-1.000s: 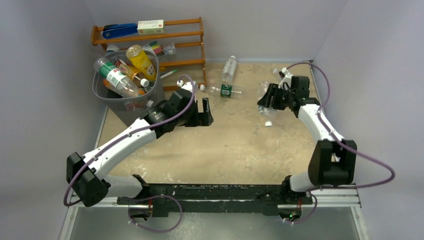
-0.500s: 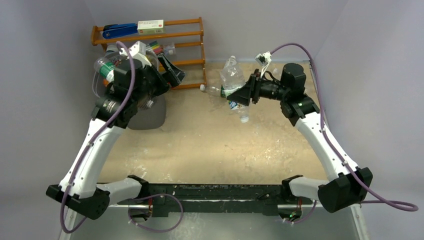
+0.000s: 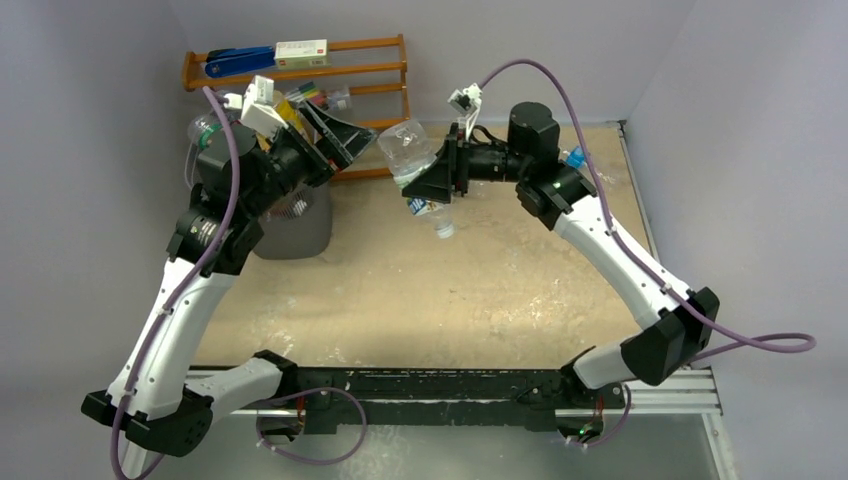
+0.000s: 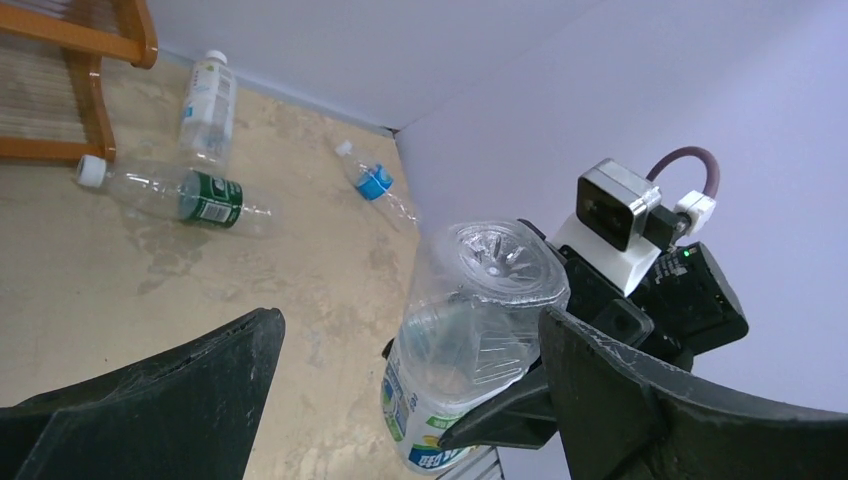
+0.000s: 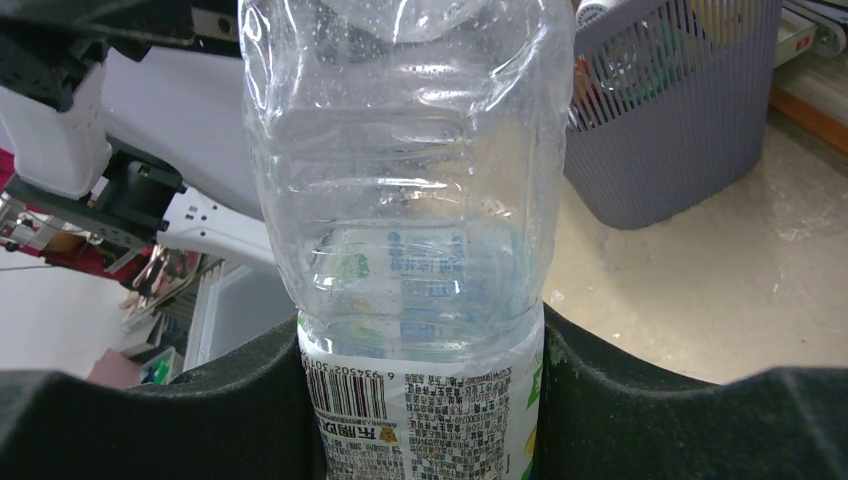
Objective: Put the plastic bottles in the bin
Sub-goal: Place the plastic bottle in the trash bin.
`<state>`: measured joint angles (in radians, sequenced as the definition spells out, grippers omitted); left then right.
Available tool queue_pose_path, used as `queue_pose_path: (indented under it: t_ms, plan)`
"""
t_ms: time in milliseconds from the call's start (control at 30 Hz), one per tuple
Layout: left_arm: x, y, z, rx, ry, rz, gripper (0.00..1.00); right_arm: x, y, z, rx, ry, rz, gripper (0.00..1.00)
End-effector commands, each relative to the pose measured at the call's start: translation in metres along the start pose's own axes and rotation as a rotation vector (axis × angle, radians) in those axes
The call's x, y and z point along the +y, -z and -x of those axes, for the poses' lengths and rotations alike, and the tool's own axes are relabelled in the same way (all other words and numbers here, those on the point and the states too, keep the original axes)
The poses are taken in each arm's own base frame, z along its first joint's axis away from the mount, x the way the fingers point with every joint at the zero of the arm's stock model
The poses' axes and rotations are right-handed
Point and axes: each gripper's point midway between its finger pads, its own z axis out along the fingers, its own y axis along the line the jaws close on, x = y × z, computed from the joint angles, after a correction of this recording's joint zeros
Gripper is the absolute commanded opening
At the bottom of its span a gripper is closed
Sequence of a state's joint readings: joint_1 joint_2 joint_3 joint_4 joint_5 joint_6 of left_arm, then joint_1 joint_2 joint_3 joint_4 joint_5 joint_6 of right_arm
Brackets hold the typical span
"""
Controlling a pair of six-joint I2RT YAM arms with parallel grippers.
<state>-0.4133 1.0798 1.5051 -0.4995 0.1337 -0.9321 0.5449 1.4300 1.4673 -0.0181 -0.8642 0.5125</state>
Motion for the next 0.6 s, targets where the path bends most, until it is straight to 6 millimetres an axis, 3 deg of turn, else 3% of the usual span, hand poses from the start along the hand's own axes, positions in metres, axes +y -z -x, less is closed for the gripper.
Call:
queue_pose_path:
  t_ms: [0,100,400,567]
  plan:
    - [-0.017,0.003,0.005,-0.017,0.008,-0.083,1.0,0.005,-0.006,0.024,-0.043,0.044,-0.074,0.54]
    - [-0.008,0.001,0.002,-0.016,-0.012,-0.047,1.0,-0.008,-0.016,0.022,-0.026,0.029,-0.148,0.53]
    - [0.018,-0.003,0.0,-0.023,-0.072,0.047,1.0,-0.017,-0.047,0.012,0.025,0.013,-0.233,0.51]
    - [0.034,-0.008,-0.005,-0.012,-0.098,0.102,1.0,-0.007,-0.062,0.01,0.04,0.026,-0.219,0.51]
